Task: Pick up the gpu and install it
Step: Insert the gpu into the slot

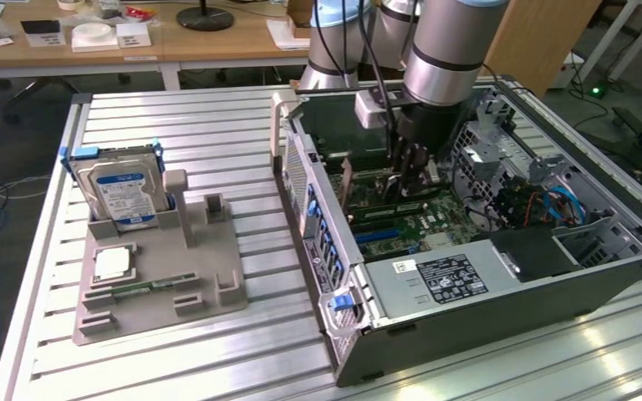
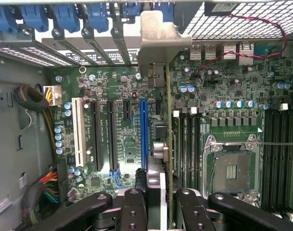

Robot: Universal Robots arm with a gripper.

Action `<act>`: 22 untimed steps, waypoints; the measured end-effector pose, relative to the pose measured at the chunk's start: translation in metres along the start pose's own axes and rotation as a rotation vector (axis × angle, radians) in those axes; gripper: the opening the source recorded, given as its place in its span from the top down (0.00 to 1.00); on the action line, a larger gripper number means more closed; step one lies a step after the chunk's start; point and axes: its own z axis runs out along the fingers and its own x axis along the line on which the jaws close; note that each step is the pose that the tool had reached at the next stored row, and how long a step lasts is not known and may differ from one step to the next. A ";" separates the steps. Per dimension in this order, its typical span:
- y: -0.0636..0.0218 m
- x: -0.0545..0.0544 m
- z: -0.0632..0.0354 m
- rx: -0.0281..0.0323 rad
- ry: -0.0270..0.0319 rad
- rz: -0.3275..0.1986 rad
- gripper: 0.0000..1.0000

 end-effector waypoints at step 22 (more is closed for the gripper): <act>0.0049 0.006 0.0122 -0.0007 0.0000 0.000 0.72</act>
